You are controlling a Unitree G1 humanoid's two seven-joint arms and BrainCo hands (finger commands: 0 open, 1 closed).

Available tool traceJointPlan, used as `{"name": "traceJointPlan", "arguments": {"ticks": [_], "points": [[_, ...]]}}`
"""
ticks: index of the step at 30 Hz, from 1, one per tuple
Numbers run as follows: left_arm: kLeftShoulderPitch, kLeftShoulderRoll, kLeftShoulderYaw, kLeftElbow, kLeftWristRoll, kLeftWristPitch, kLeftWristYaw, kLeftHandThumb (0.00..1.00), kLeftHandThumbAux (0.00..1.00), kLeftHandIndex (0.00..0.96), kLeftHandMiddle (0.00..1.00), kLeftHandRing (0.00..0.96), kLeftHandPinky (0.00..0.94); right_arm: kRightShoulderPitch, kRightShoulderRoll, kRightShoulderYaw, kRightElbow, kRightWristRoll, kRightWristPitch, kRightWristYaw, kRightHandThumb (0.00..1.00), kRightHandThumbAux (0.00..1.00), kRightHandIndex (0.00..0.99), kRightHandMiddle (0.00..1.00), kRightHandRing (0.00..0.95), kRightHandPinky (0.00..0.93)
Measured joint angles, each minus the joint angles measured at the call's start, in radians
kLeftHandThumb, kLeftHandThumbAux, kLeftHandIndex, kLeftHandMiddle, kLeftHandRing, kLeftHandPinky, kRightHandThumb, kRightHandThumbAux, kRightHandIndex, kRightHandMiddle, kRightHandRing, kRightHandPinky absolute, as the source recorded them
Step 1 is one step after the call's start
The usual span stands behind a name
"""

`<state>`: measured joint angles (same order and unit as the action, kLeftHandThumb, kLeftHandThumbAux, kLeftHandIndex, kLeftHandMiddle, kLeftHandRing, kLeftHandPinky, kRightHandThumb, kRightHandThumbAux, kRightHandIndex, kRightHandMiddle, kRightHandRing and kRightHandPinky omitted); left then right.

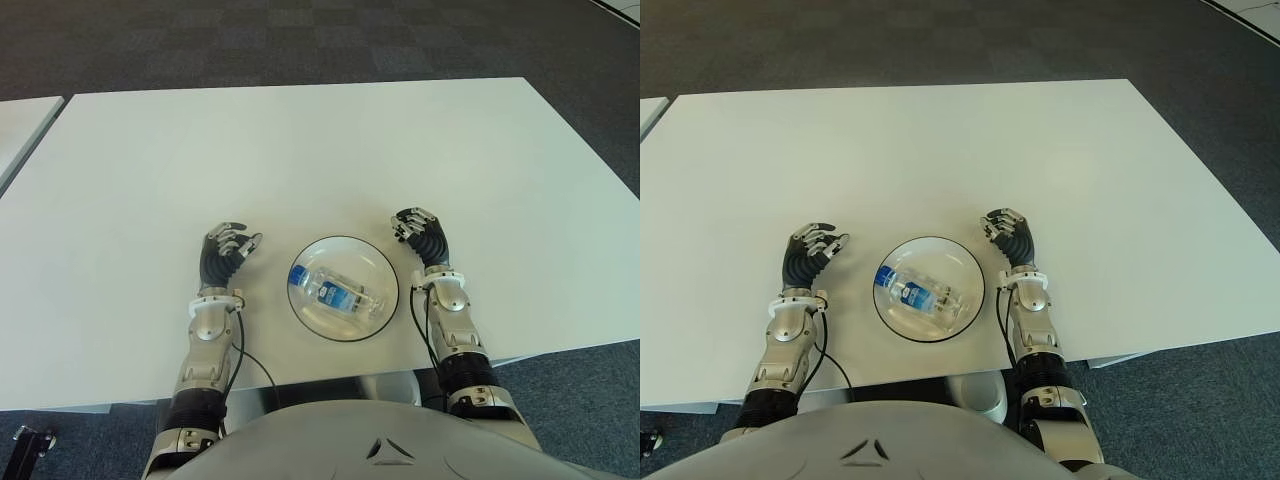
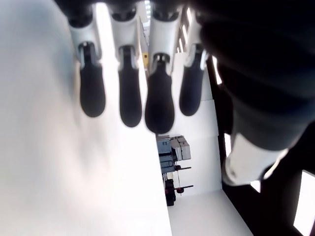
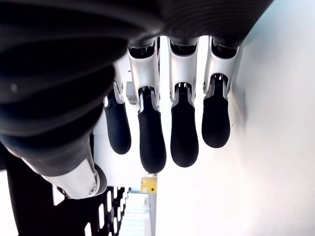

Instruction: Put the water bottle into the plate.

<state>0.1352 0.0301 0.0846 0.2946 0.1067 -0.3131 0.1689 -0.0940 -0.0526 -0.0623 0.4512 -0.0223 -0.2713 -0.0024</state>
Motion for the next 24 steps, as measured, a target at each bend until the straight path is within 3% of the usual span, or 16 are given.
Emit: {"name": "traceJointPlan", "arguments": {"ticks": [24], "points": [[-0.010,0.004,-0.019,0.031,-0.005,-0.034,0.000,0.706,0.715,0.432,0.656,0.650,0.630,0.001,0.000,0.002,-0.012,-0.004,0.020,-0.008,0.707,0.730,0.432,0.576,0.591,0.594]]}}
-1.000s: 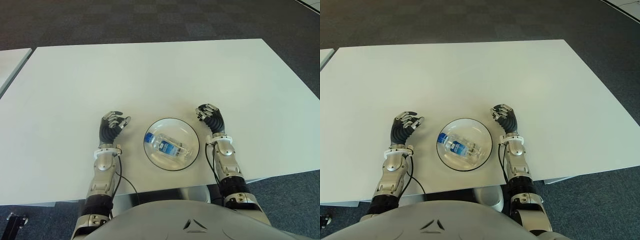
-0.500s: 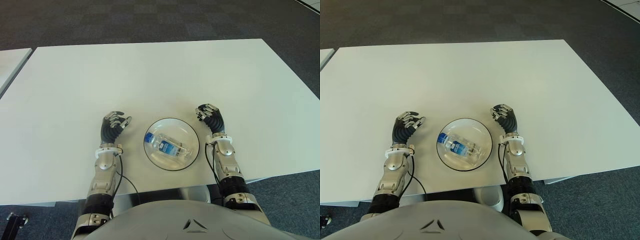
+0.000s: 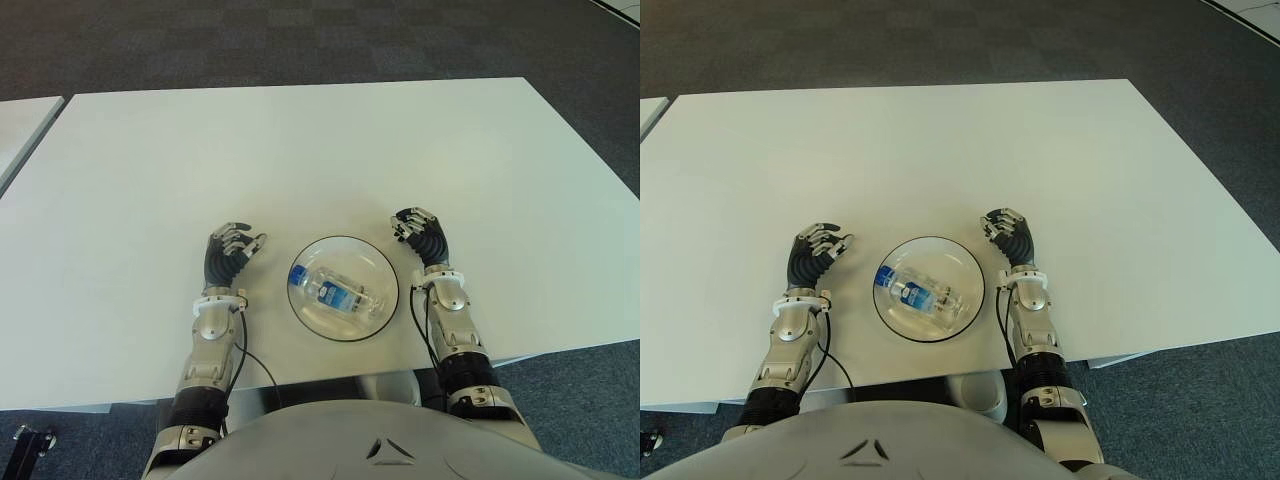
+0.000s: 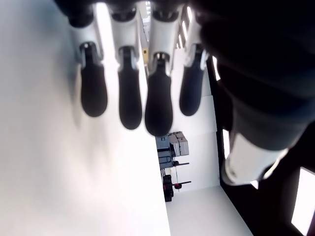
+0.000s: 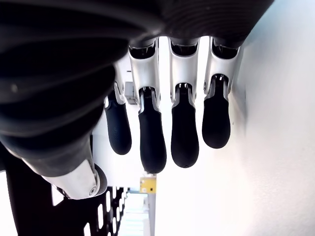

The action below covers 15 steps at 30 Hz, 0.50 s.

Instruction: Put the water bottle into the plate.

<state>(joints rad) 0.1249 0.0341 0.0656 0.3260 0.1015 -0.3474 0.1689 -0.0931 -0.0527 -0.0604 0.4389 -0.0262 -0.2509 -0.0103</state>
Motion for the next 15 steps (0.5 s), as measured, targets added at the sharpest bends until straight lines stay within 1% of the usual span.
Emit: {"name": "traceJointPlan", "arguments": {"ticks": [9,15], "points": [[-0.002,-0.007,0.008,0.003,-0.013,-0.002,0.002,0.707,0.713,0.433,0.650,0.641,0.614,0.002,0.000,0.001,-0.002,-0.007,0.000,-0.011,0.707,0.730,0.432,0.580,0.594,0.602],[-0.003,-0.015,0.016,0.014,-0.020,-0.020,0.013,0.707,0.712,0.433,0.640,0.628,0.603,0.003,0.000,0.001,-0.003,-0.006,0.000,-0.009,0.707,0.730,0.432,0.582,0.594,0.600]]}}
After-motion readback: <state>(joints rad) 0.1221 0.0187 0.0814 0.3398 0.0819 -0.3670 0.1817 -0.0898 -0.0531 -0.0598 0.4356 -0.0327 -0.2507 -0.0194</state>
